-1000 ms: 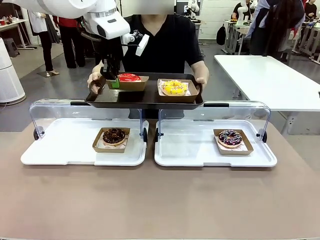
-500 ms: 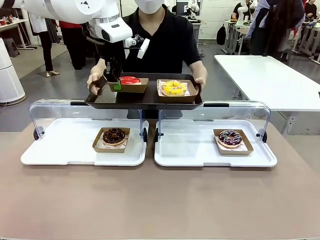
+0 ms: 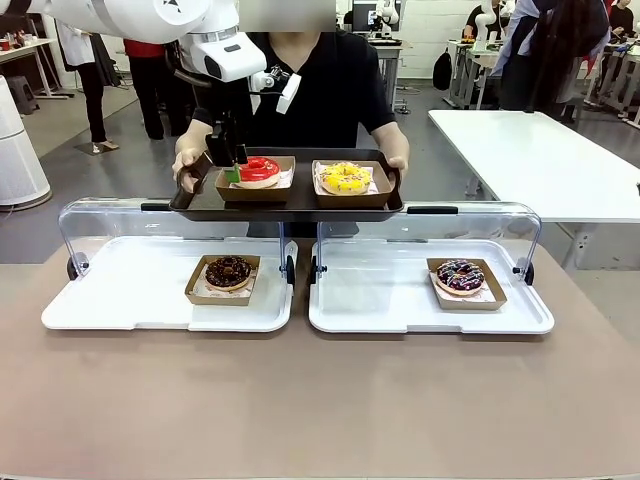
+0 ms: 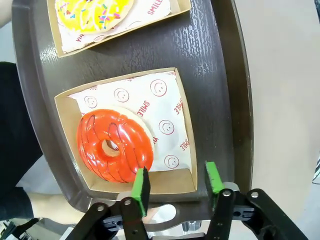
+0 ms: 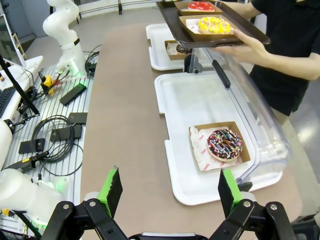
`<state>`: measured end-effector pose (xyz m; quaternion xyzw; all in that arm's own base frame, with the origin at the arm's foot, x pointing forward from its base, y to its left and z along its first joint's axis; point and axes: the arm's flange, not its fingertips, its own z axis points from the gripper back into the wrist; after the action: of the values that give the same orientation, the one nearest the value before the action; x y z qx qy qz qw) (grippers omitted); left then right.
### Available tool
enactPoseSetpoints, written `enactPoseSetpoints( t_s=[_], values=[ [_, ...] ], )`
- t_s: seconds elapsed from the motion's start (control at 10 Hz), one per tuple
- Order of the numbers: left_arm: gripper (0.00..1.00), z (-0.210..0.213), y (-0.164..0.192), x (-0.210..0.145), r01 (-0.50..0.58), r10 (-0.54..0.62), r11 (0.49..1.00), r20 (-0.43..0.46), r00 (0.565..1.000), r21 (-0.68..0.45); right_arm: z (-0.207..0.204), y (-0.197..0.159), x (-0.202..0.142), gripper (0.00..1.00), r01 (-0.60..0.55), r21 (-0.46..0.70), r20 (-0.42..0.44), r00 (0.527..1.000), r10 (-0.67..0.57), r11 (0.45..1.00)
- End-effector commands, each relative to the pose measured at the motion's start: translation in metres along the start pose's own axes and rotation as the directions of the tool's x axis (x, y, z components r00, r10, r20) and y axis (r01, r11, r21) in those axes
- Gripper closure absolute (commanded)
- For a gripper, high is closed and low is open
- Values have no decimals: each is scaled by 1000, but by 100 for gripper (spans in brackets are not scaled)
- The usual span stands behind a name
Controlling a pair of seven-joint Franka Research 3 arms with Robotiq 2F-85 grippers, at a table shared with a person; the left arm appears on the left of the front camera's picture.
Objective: Provide the desired donut to the person.
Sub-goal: Place the picked Paper togo box onto the Handle tray extended by the person.
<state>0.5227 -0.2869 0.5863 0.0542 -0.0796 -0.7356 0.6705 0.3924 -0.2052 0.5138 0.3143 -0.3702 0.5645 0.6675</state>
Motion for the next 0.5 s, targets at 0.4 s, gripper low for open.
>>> enactPoseSetpoints(
  t_s=[0.4],
  values=[
    [0, 5, 1, 0, -11, 9, 1000, -43, 999, -28, 0, 0, -1, 0, -8, -1, 9, 1000, 8, 1000]
  ],
)
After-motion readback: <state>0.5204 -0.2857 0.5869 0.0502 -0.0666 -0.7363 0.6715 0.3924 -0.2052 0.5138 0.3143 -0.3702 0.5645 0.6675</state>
